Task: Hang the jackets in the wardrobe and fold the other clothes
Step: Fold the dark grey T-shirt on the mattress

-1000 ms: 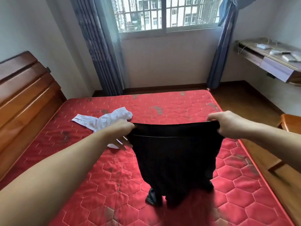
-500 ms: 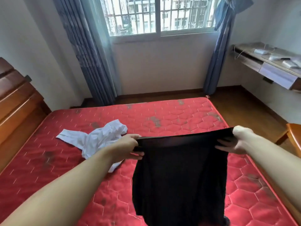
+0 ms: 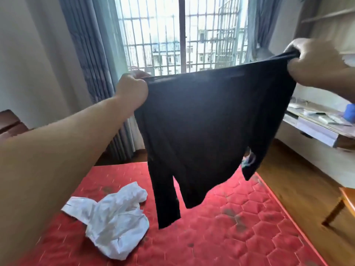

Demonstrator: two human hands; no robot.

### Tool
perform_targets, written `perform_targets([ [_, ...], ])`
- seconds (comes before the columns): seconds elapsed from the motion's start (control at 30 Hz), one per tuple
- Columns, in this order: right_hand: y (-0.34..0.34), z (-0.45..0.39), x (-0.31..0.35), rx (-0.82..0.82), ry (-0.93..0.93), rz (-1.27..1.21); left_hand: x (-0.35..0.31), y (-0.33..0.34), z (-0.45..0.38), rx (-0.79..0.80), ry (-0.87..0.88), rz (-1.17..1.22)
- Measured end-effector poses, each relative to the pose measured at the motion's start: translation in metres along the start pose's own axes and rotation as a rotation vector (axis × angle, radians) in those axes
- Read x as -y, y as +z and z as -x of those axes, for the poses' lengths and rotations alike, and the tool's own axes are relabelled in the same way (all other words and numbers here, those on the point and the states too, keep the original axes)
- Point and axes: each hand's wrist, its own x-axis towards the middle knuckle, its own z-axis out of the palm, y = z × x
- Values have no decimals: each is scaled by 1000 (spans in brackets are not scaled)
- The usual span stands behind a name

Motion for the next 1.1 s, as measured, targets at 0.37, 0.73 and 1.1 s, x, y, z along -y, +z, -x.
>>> perform_targets([
  [0.37,117,280,-97,791,-100,467,196,35,212,691,-33,-846],
  [0.73,263,662,-206,1140,-53,487,458,98,549,1113,-358,-1164],
  [1.1,217,833,-212,1382,-23,531,482,68,716,1353,-610,-1314],
])
